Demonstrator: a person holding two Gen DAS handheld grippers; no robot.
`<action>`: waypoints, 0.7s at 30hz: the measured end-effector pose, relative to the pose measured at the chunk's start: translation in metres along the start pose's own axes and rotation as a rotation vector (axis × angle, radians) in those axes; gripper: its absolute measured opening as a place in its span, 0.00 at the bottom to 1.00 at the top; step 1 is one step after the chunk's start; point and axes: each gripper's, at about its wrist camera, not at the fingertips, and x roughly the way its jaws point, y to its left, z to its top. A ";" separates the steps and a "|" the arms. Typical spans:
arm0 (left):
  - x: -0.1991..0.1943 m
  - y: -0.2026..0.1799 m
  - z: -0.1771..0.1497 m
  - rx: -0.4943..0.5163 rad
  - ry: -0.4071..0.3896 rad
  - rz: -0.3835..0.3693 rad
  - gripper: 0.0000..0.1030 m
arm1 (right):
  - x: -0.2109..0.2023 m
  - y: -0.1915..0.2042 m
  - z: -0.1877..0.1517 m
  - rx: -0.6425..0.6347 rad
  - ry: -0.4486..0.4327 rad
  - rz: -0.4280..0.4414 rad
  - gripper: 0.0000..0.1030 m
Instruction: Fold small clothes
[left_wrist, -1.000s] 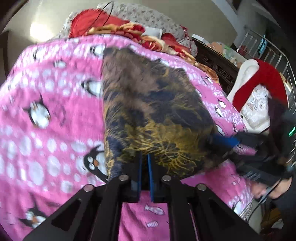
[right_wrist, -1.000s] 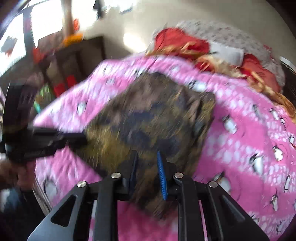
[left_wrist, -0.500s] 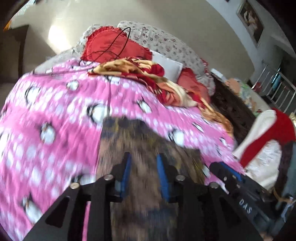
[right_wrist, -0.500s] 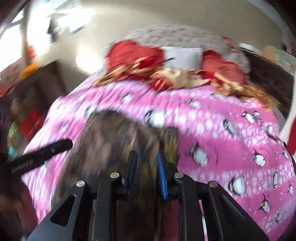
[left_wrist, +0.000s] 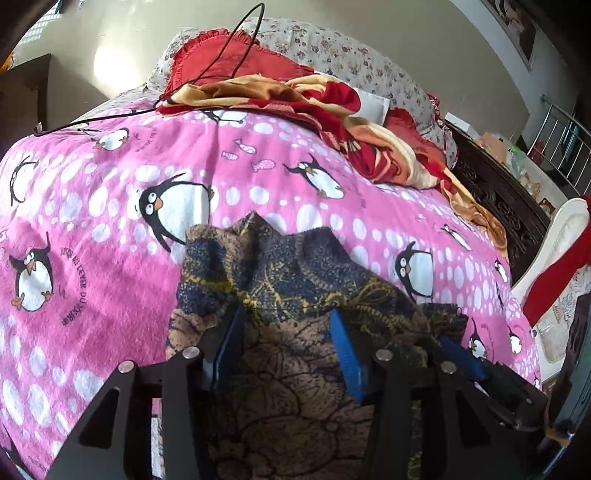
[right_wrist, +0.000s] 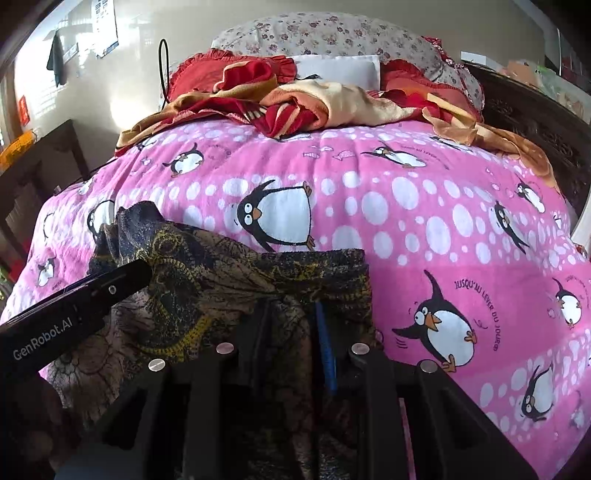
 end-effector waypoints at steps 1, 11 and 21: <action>-0.001 -0.001 -0.001 -0.002 -0.002 -0.003 0.49 | -0.001 0.001 -0.001 -0.002 -0.003 -0.002 0.30; -0.002 0.000 -0.001 -0.004 0.003 -0.029 0.55 | 0.000 0.008 0.001 -0.044 0.020 -0.036 0.33; -0.006 0.006 -0.001 -0.029 0.001 -0.088 0.60 | -0.001 0.001 0.002 0.000 0.025 0.016 0.35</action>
